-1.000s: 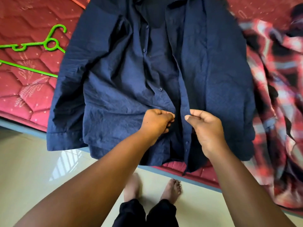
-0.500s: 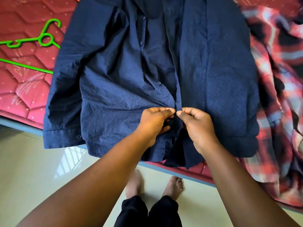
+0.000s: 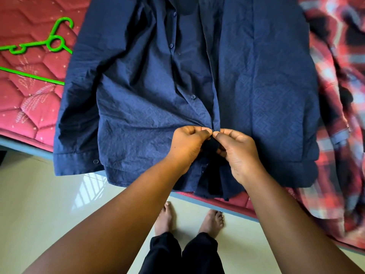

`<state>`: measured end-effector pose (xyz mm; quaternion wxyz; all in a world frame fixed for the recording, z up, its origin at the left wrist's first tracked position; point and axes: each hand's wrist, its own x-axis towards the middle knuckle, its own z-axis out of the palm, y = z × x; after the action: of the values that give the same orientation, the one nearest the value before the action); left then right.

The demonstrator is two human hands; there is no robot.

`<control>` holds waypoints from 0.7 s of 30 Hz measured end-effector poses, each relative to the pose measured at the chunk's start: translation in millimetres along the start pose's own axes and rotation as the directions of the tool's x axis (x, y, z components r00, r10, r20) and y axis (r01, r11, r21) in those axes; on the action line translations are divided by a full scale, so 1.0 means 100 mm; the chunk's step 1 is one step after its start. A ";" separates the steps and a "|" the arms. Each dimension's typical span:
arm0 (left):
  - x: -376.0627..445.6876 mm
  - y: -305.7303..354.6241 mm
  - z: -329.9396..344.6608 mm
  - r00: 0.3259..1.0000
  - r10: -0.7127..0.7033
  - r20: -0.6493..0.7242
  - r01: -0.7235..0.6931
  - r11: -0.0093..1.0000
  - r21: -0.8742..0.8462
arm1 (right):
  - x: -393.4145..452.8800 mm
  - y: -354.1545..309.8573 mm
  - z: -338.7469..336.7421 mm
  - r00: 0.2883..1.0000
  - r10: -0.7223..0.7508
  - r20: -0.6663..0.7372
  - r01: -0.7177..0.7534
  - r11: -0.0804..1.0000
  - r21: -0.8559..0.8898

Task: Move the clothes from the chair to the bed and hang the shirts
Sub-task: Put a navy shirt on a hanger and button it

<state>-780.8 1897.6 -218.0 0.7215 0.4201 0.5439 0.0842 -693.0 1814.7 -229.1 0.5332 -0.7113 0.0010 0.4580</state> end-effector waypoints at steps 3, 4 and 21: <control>0.01 -0.04 -0.02 1.000 0.010 0.000 -0.010 1.000 -0.015 | 0.01 0.00 0.00 1.000 0.008 0.015 -0.008 1.000 0.006; 0.02 -0.05 -0.02 1.000 0.008 -0.004 -0.008 1.000 -0.014 | 0.01 0.00 0.00 1.000 0.014 0.027 -0.015 1.000 0.017; 0.18 -0.02 -0.01 0.986 -0.149 -0.071 0.149 0.989 -0.003 | 0.17 -0.02 -0.03 0.980 0.166 0.113 -0.168 0.986 0.008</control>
<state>-775.5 1906.6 -232.3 0.7056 0.3756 0.5992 0.0443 -680.3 1821.3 -238.6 0.4983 -0.6773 0.0347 0.5401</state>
